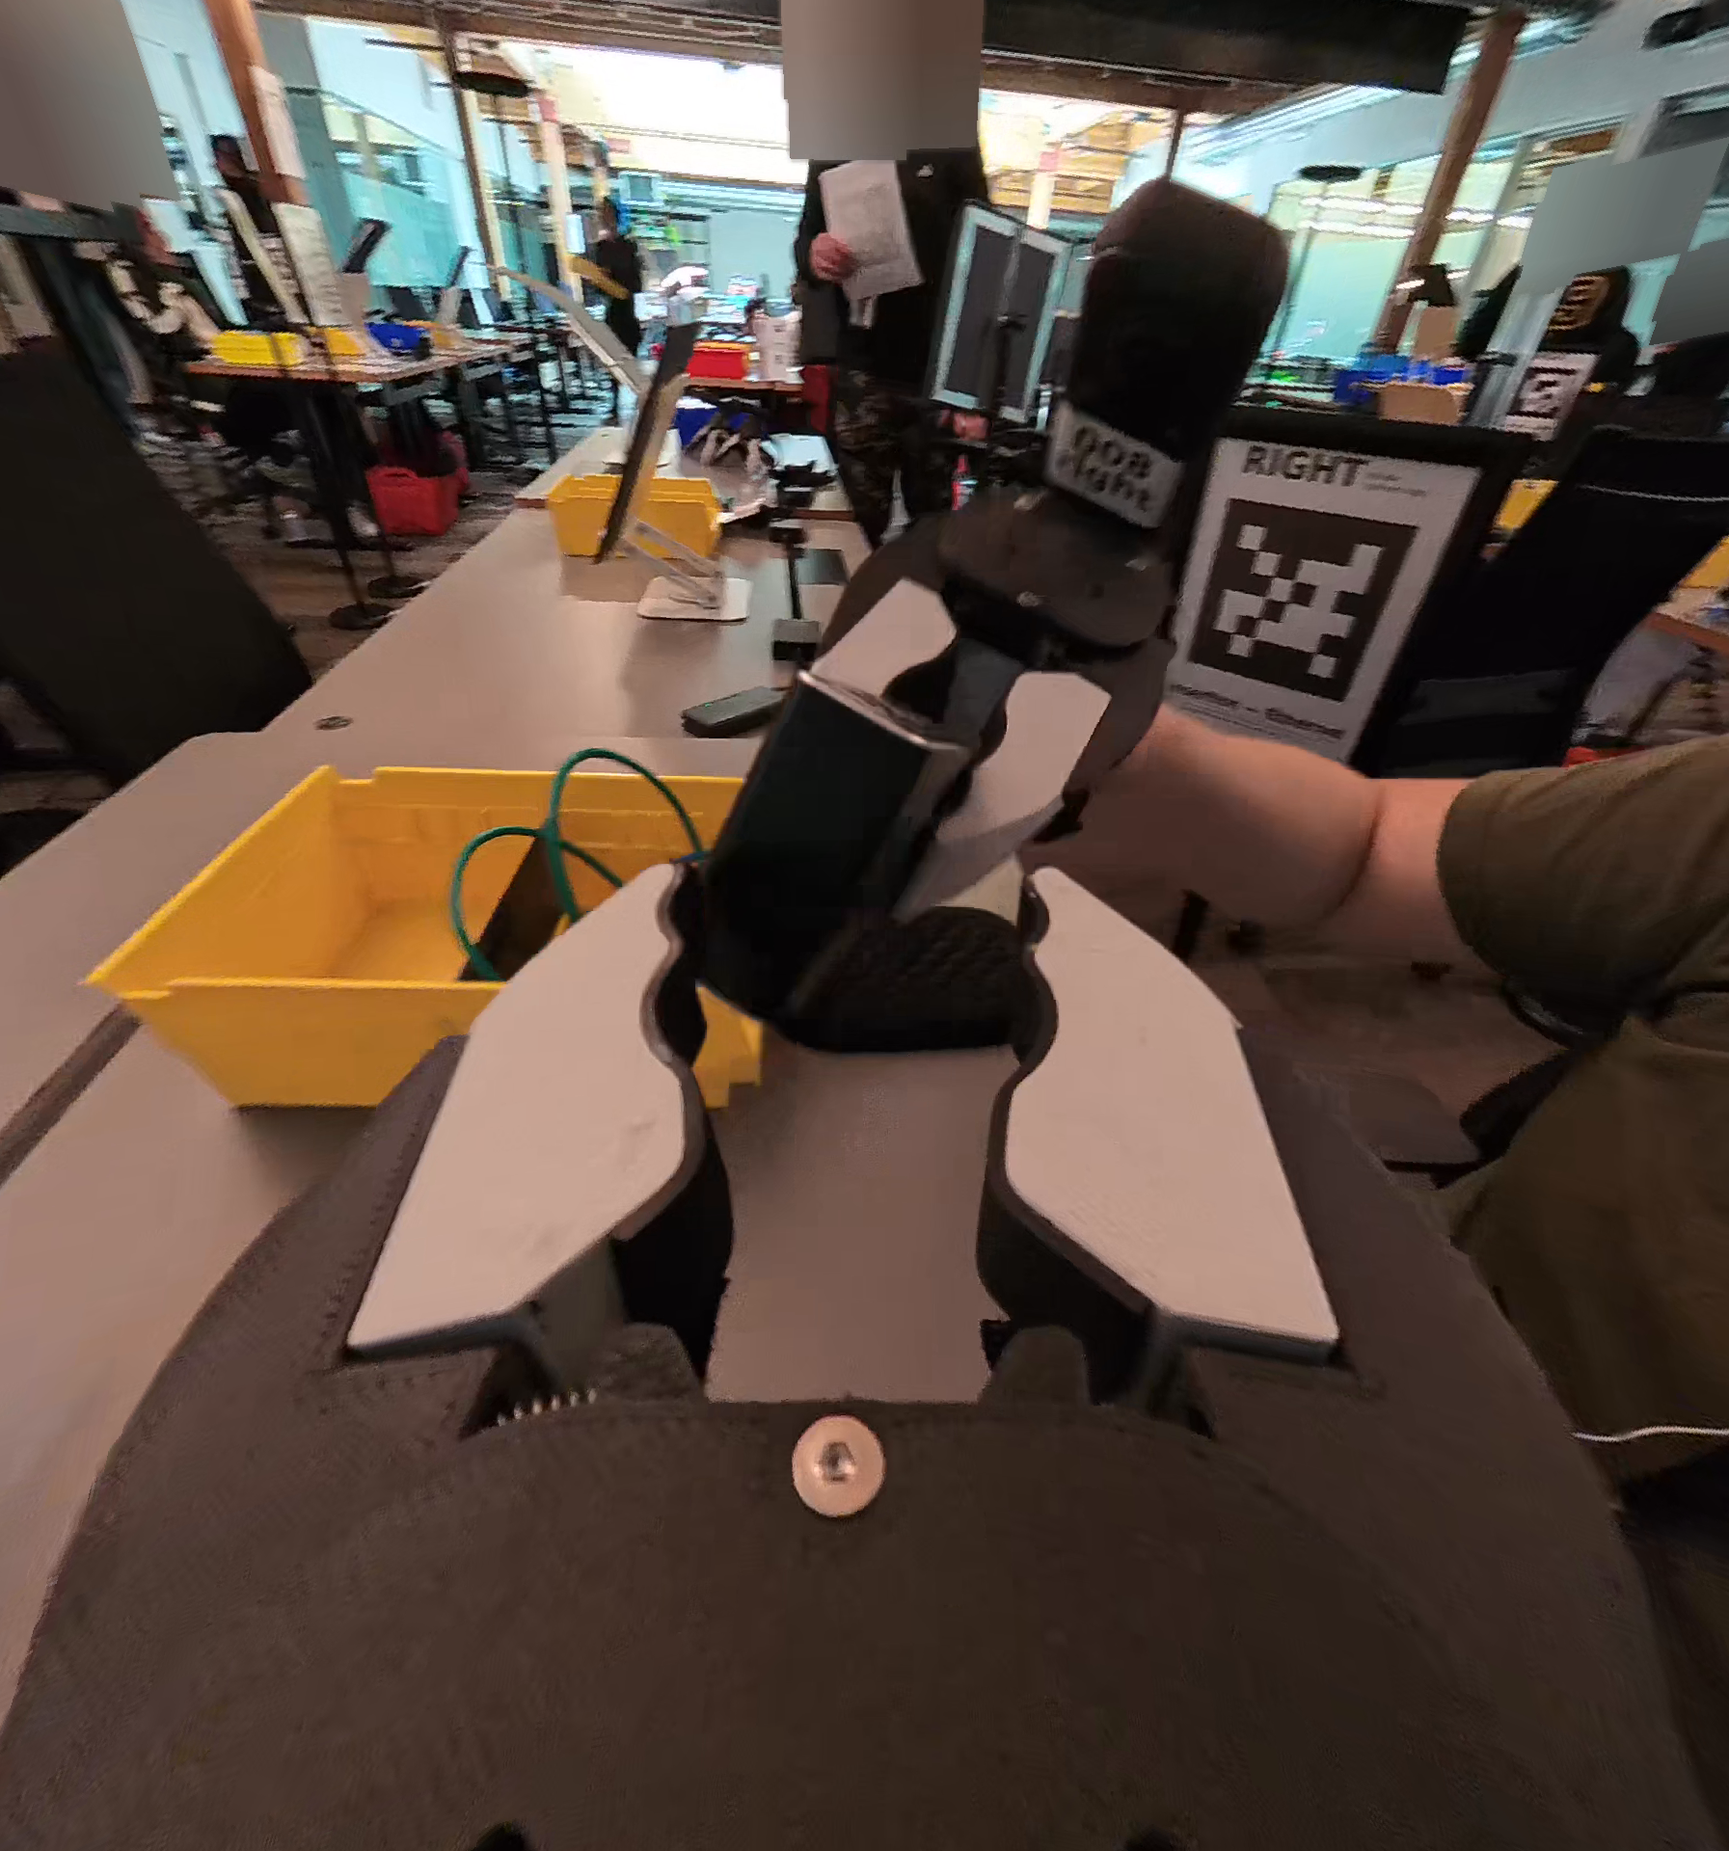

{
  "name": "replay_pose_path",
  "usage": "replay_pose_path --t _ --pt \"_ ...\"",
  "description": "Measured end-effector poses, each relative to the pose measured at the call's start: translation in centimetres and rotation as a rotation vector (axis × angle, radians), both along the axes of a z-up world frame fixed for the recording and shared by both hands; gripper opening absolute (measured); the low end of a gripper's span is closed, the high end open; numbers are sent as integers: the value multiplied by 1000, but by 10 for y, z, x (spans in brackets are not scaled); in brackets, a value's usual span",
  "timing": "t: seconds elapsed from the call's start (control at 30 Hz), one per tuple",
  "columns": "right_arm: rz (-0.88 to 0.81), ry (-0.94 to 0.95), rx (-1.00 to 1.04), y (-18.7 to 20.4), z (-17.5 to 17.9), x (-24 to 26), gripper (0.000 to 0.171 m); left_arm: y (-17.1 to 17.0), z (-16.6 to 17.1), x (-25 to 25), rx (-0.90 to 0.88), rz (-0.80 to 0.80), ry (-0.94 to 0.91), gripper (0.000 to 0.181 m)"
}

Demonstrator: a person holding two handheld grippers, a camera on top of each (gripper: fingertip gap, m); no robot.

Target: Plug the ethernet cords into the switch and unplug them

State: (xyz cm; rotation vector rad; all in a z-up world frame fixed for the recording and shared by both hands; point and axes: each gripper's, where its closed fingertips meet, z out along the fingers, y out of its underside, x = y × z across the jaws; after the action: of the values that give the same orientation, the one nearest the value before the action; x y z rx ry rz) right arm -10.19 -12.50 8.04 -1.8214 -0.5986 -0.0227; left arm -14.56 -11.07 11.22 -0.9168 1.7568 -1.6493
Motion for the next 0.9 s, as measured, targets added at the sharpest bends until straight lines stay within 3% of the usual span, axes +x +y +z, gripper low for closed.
replay_pose_path --t 0.23,0.47,0.77,0.9 --pt "-449 -477 -183 7 -9 143 35 34 20 -13 -24 103 -41 65" --pt "-610 -417 -568 20 -57 230 34 45 33 -24 -42 143 -73 72" --pt "-714 -247 -970 40 -96 277 34 59 29 -22 -19 259 -15 66" --pt "-760 -182 -1085 47 -112 290 34 57 31 -24 -27 240 -18 68"
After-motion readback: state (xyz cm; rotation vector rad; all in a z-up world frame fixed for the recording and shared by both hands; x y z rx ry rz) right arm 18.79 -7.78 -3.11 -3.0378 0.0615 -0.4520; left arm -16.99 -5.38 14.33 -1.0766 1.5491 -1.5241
